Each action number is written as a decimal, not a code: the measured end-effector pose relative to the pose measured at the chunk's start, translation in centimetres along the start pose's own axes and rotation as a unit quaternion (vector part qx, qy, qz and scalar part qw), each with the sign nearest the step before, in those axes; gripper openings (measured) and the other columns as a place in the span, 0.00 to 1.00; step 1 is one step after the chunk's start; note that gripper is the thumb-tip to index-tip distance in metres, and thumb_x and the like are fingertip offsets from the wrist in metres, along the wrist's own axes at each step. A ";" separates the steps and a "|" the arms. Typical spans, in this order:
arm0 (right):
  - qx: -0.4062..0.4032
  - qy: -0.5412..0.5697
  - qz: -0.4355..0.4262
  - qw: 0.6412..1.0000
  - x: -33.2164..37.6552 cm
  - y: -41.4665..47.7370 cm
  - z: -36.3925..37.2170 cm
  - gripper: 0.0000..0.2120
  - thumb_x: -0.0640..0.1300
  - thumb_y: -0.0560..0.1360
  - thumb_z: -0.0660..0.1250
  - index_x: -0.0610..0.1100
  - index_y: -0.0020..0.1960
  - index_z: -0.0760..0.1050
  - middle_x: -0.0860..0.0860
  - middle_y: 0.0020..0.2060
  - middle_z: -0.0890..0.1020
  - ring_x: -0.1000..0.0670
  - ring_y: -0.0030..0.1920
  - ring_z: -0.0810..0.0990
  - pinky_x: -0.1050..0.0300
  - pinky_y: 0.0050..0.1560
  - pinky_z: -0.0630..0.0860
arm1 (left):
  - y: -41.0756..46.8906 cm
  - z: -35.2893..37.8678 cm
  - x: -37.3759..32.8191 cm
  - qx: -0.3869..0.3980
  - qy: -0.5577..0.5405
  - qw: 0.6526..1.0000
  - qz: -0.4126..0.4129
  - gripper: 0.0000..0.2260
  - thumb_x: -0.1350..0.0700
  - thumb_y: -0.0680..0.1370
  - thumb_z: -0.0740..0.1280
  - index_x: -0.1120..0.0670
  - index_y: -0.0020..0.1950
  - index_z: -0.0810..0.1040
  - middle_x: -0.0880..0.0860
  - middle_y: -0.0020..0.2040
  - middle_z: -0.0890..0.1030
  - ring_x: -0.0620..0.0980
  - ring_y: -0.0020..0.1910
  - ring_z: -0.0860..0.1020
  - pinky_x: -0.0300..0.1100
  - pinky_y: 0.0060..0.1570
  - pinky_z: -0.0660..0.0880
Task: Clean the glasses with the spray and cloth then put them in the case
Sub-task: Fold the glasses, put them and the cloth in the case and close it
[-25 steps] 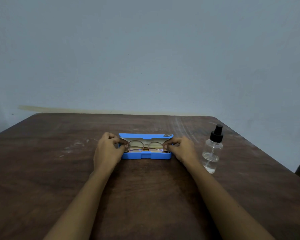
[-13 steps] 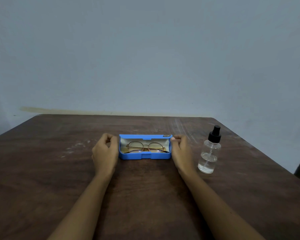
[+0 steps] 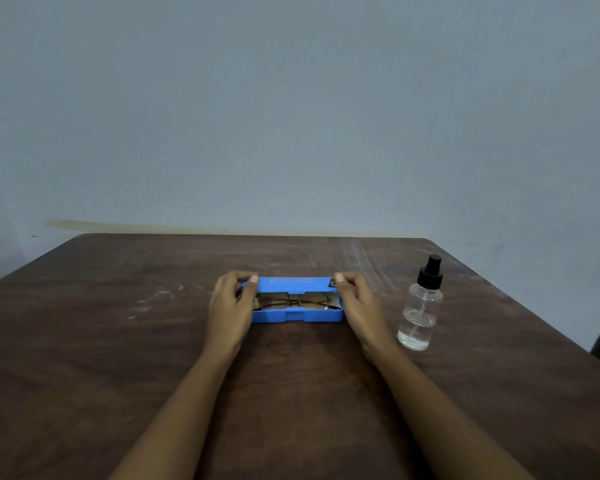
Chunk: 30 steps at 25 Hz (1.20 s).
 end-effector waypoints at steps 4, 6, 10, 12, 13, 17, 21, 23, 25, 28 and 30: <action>-0.009 -0.030 -0.018 0.999 0.0 0.1 0.0 0.14 0.52 0.74 0.65 0.44 0.55 0.72 0.52 0.51 0.76 0.51 0.53 0.74 0.58 0.50 0.68 | 0.1 0.0 -0.4 0.002 0.024 0.999 0.032 0.04 0.55 0.76 0.63 0.55 0.45 0.74 0.52 0.50 0.71 0.47 0.47 0.70 0.35 0.44 0.62; -0.007 -0.035 -0.022 0.999 0.1 0.2 0.0 0.13 0.49 0.74 0.66 0.43 0.55 0.72 0.53 0.50 0.75 0.53 0.53 0.73 0.59 0.50 0.67 | 0.2 0.1 -0.3 0.007 0.025 0.999 0.034 0.06 0.55 0.74 0.66 0.57 0.45 0.75 0.53 0.51 0.70 0.47 0.47 0.70 0.37 0.47 0.64; 0.002 -0.021 -0.023 1.000 -0.2 0.3 0.0 0.10 0.43 0.73 0.68 0.41 0.51 0.72 0.52 0.50 0.75 0.53 0.53 0.73 0.58 0.50 0.67 | 0.1 0.4 -0.1 0.005 0.031 0.999 0.035 0.06 0.57 0.72 0.68 0.57 0.45 0.74 0.53 0.51 0.69 0.47 0.48 0.70 0.37 0.50 0.65; 0.019 -0.008 -0.017 1.000 -0.5 0.4 0.2 0.10 0.43 0.72 0.68 0.44 0.52 0.72 0.50 0.51 0.76 0.50 0.53 0.74 0.54 0.51 0.71 | 0.1 0.5 0.0 0.008 0.040 0.999 0.030 0.07 0.58 0.72 0.69 0.57 0.46 0.73 0.53 0.52 0.67 0.47 0.49 0.69 0.39 0.53 0.66; 0.030 -0.010 -0.019 0.999 -0.4 0.4 0.3 0.11 0.43 0.72 0.68 0.46 0.54 0.73 0.49 0.53 0.75 0.48 0.54 0.74 0.52 0.52 0.72 | 0.1 0.5 0.0 0.010 0.045 0.999 0.027 0.08 0.58 0.72 0.68 0.57 0.48 0.73 0.52 0.52 0.66 0.47 0.50 0.68 0.40 0.54 0.66; 0.063 -0.043 -0.044 0.996 0.2 0.4 0.9 0.14 0.40 0.74 0.65 0.47 0.60 0.75 0.47 0.56 0.69 0.49 0.58 0.69 0.63 0.53 0.65 | 0.1 1.4 -0.1 0.058 0.074 0.995 0.026 0.17 0.58 0.75 0.65 0.55 0.63 0.72 0.55 0.60 0.64 0.49 0.58 0.66 0.36 0.59 0.61; 0.073 -0.042 -0.043 0.995 0.1 0.4 1.1 0.14 0.38 0.75 0.64 0.45 0.60 0.76 0.47 0.65 0.70 0.48 0.66 0.67 0.59 0.62 0.63 | -0.2 3.1 -0.9 0.105 0.160 0.979 0.075 0.17 0.60 0.79 0.57 0.54 0.67 0.69 0.57 0.70 0.63 0.54 0.70 0.61 0.41 0.68 0.54; 0.068 -0.047 -0.043 0.996 0.1 0.3 1.1 0.15 0.38 0.74 0.64 0.44 0.60 0.76 0.49 0.67 0.70 0.49 0.68 0.65 0.57 0.67 0.60 | -0.8 4.0 -0.8 0.127 0.206 0.966 0.095 0.17 0.58 0.80 0.53 0.54 0.69 0.65 0.56 0.72 0.61 0.53 0.72 0.57 0.42 0.70 0.49; 0.064 -0.065 -0.055 0.994 0.4 0.3 1.2 0.15 0.37 0.75 0.64 0.44 0.61 0.75 0.48 0.67 0.71 0.50 0.68 0.66 0.59 0.66 0.59 | -1.0 4.5 -0.2 0.140 0.214 0.962 0.091 0.18 0.54 0.80 0.53 0.53 0.70 0.62 0.55 0.72 0.59 0.54 0.73 0.54 0.44 0.71 0.47; 0.054 -0.086 -0.073 0.992 0.6 0.1 1.2 0.15 0.36 0.74 0.64 0.43 0.60 0.76 0.47 0.65 0.74 0.50 0.67 0.68 0.66 0.63 0.59 | -0.7 5.0 1.1 0.151 0.217 0.962 0.076 0.20 0.50 0.79 0.55 0.53 0.70 0.62 0.55 0.72 0.59 0.56 0.73 0.53 0.47 0.72 0.50; 0.050 -0.093 -0.072 0.992 0.6 0.0 1.1 0.15 0.36 0.74 0.65 0.43 0.60 0.76 0.47 0.65 0.74 0.51 0.67 0.69 0.70 0.60 0.58 | -0.6 5.2 1.5 0.155 0.222 0.960 0.073 0.21 0.49 0.78 0.56 0.52 0.70 0.61 0.54 0.71 0.60 0.56 0.73 0.52 0.49 0.72 0.52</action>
Point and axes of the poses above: each hand's wrist, its own y-axis towards the middle knuckle, its own z-axis out of the palm, x = y × z, the point moved 10 cm from there along y, towards the middle knuckle
